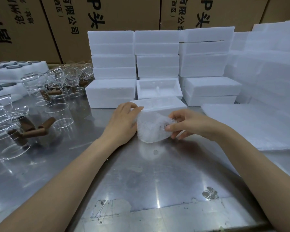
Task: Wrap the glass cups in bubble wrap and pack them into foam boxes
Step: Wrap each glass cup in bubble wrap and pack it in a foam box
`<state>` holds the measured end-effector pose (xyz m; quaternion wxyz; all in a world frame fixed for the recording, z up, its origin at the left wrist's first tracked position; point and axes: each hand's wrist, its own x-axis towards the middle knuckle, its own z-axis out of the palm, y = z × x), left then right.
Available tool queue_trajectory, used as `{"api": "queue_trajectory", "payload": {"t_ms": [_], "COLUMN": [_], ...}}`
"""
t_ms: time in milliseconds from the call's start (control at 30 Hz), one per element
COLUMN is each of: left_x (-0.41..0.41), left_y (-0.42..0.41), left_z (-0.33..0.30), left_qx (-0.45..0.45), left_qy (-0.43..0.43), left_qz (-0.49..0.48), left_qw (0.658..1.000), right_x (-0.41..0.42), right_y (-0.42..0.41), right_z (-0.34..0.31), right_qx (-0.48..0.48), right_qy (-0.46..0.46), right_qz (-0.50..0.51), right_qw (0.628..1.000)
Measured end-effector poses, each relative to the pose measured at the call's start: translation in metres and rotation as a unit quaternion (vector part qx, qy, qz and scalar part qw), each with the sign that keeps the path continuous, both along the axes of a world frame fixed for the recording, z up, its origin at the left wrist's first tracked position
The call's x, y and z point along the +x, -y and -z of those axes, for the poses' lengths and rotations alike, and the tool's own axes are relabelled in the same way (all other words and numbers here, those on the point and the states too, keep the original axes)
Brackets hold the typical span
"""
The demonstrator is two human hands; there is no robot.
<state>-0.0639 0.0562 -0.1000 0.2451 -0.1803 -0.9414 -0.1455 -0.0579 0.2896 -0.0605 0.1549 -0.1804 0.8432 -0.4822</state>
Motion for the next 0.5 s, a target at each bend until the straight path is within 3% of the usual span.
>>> {"api": "queue_trajectory", "payload": {"t_ms": [200, 333, 500], "left_x": [0.002, 0.008, 0.017], "left_y": [0.001, -0.001, -0.009], "left_z": [-0.006, -0.009, -0.011], "left_qx": [0.044, 0.055, 0.052], "left_qy": [-0.001, -0.009, 0.013], "left_qz": [0.005, 0.042, 0.119], "left_qw": [0.999, 0.998, 0.991], "right_x": [0.002, 0.0, -0.005], "right_y": [0.0, 0.001, -0.002], "right_z": [-0.009, -0.015, -0.014], "right_qx": [-0.069, -0.158, -0.098], "right_qy": [-0.057, -0.139, -0.26], "right_qz": [0.024, 0.115, 0.166], "right_qw": [0.996, 0.971, 0.946]}}
